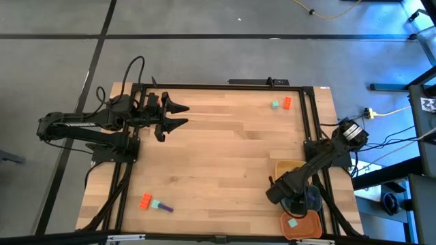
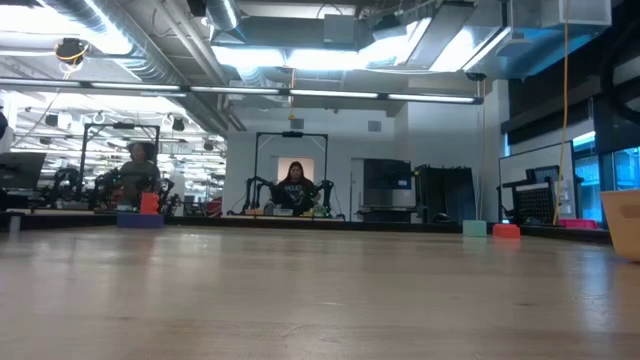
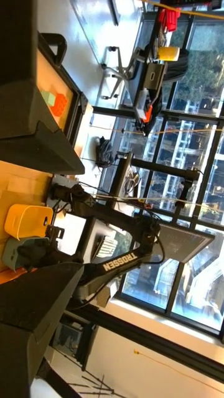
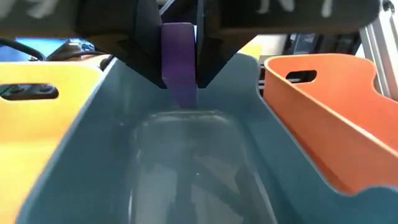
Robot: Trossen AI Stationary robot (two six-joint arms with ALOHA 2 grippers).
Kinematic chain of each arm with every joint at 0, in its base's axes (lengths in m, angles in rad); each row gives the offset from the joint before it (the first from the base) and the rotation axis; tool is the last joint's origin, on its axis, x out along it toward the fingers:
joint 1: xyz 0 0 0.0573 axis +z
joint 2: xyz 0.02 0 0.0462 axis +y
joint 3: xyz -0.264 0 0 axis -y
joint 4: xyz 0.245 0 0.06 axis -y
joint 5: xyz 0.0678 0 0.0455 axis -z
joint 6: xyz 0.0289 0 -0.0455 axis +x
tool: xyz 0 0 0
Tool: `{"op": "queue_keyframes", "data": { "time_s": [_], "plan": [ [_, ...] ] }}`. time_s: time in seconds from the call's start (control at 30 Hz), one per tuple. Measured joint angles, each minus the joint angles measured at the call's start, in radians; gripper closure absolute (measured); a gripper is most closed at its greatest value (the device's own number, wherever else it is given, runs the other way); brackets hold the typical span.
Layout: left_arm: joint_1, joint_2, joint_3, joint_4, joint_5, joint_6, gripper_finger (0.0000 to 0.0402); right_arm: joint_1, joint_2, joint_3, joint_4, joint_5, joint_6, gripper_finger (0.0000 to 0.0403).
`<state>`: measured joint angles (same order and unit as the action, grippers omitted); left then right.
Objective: Sort & place blocks by color
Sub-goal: Put the top right violet block into the blue bin, then put the bottom violet block into the blue bin
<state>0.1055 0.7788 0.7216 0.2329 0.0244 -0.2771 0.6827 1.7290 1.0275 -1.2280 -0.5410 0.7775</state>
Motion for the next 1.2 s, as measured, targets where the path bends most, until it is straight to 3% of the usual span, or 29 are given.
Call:
{"op": "queue_keyframes", "data": {
  "time_s": [0.47, 0.67, 1.2],
  "plan": [
    [0.0, 0.0, 0.0, 0.0, 0.006, 0.0, 0.0166, 0.0, 0.017, -0.037, 0.057, -0.008, 0.002, 0.0342],
    [0.0, 0.0, 0.0, 0.0, 0.007, 0.0, 0.0166, 0.0, 0.017, -0.037, 0.062, -0.007, 0.002, 0.0309],
    [0.0, 0.0, 0.0, 0.0, 0.008, 0.0, 0.0166, 0.0, 0.017, -0.037, 0.061, -0.037, 0.001, 0.0312]
  ]
}}
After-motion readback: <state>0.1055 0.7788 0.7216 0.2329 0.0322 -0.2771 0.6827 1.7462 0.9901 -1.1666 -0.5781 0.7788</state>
